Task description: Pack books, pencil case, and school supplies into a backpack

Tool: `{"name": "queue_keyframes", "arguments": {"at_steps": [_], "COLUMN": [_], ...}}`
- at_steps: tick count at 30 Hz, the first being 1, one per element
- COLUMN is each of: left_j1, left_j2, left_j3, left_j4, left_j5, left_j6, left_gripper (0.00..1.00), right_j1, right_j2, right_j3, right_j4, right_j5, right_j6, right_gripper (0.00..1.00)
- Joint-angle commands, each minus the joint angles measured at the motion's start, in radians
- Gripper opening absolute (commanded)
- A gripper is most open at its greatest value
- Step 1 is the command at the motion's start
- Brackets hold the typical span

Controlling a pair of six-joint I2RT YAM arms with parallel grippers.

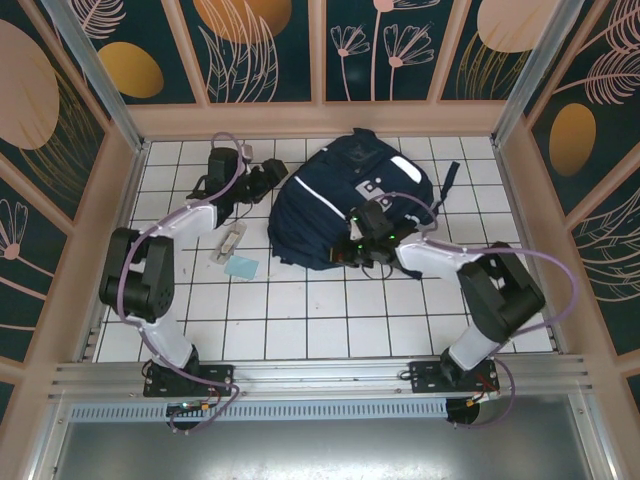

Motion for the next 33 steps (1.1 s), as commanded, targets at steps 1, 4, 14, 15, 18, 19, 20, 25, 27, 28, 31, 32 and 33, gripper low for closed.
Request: {"name": "queue_keyframes", "arguments": {"at_steps": [1,4,14,15,18,19,20,25,27,28,31,32,33], "left_j1": [-0.004,-0.004,-0.005,-0.005,-0.012,-0.022,-0.034,-0.079,-0.079,-0.079,-0.081,-0.079,-0.08], "left_j2": [-0.088,-0.118,-0.149,-0.15,-0.141,-0.13,-0.114,-0.031,0.018,0.029,0.05,0.048,0.044], "left_j3": [-0.014,-0.004,-0.08,-0.113,-0.226,-0.244,-0.251,-0.213,-0.194,-0.184,-0.137,-0.123,-0.116], "left_j4": [-0.07,-0.129,-0.214,-0.185,-0.03,0.001,0.017,0.056,0.072,0.082,0.046,0.01,-0.013], "left_j5": [-0.042,-0.047,-0.053,-0.036,0.019,0.023,0.02,0.011,0.006,0.001,0.005,-0.005,-0.017], "left_j6": [0.074,0.116,0.077,0.048,-0.067,-0.091,-0.102,-0.112,-0.115,-0.116,-0.08,-0.059,-0.041], "left_gripper": [0.77,0.97,0.97,0.96,0.89,0.87,0.86,0.83,0.68,0.56,0.1,0.0,0.0], "right_j1": [0.067,0.101,0.12,0.124,0.138,0.142,0.143,0.153,0.152,0.152,0.152,0.152,0.152], "right_j2": [0.076,0.138,0.199,0.188,0.147,0.136,0.124,0.098,0.096,0.097,0.091,0.083,0.077], "right_j3": [0.112,0.207,0.266,0.261,0.259,0.259,0.258,0.268,0.269,0.269,0.262,0.251,0.236], "right_j4": [0.196,0.172,0.219,0.225,0.239,0.251,0.265,0.261,0.258,0.249,0.149,0.104,0.07], "right_j5": [-0.058,-0.023,-0.024,-0.019,0.001,-0.007,-0.02,-0.047,-0.072,-0.087,-0.062,-0.025,0.012], "right_j6": [0.085,0.068,0.086,0.081,0.046,0.042,0.044,0.018,0.012,0.008,-0.026,-0.044,-0.056], "right_gripper": [0.0,0.0,0.0,0.0,0.0,0.0,0.0,0.0,0.0,0.0,0.0,0.0,0.0]}}
